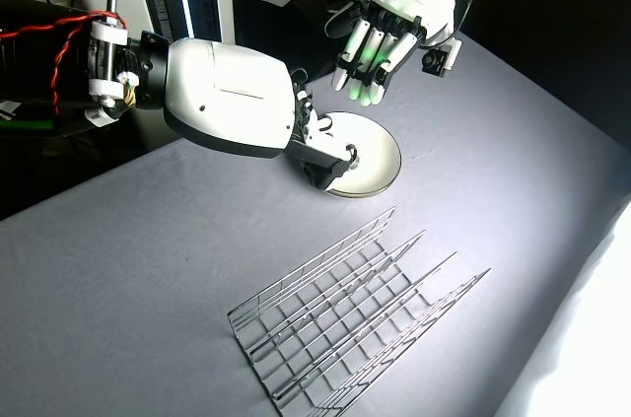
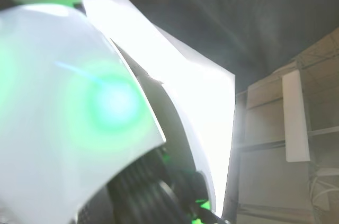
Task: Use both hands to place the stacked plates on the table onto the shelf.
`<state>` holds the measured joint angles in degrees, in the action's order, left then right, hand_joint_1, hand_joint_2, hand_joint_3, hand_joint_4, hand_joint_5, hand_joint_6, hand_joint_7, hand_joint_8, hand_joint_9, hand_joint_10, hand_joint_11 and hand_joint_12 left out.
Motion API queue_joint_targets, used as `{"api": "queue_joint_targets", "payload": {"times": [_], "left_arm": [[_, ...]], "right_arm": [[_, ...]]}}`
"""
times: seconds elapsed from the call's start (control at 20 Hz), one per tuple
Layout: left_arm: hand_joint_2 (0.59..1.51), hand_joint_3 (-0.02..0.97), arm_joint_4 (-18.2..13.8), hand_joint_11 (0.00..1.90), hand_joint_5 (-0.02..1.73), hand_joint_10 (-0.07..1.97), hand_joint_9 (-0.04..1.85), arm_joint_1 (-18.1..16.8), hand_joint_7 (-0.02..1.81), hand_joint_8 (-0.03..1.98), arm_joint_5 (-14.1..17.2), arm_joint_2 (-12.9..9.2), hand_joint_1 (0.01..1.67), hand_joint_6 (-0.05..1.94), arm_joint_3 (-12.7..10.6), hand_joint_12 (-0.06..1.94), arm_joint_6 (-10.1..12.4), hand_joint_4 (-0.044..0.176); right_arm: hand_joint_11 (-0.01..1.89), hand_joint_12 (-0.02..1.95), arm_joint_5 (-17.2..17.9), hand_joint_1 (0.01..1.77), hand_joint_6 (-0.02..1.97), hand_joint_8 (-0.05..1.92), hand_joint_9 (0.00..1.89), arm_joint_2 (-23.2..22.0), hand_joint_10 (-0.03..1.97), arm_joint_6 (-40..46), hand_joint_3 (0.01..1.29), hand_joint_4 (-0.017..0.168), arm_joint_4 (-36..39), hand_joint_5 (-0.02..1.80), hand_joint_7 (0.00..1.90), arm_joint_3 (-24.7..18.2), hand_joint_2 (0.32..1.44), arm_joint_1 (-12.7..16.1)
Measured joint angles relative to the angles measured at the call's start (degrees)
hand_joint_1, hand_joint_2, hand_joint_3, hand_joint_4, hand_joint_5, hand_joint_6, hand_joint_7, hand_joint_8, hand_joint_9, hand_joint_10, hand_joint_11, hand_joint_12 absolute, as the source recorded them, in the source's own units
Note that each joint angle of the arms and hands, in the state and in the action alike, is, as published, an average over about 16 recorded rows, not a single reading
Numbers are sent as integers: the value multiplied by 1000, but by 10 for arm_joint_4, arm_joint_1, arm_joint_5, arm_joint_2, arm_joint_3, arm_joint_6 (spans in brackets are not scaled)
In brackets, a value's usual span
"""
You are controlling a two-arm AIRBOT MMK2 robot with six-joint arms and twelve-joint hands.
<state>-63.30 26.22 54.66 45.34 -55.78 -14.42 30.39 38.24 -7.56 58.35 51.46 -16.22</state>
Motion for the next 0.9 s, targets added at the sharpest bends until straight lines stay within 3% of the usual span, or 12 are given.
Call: {"api": "queue_joint_targets", "payload": {"times": [0.45, 0.6, 0.9], "left_arm": [[1082, 43, -47, 68, 151, 32, 171, -15, 172, 7, 1, -4, 43, 9, -10, 195, 50, 1], [1084, 26, -70, 26, 33, 7, 37, -23, 32, -15, 6, -6, 27, -4, -17, 22, 76, 0], [1086, 21, -136, 23, 22, 9, 20, -38, 22, -13, 26, -12, 22, -4, -30, 3, 132, 0]], "right_arm": [[46, 606, 0, 145, 21, 15, 248, 0, 77, -13, 43, 5, -9, 262, 279, 0, 1245, -1], [16, 512, 8, 26, 9, -3, 176, 0, 23, -23, 26, 5, -13, 184, 190, 3, 1278, -4], [18, 481, 42, 13, -2, -6, 170, 3, 4, -45, 16, 5, -6, 172, 181, 16, 1284, -14]]}}
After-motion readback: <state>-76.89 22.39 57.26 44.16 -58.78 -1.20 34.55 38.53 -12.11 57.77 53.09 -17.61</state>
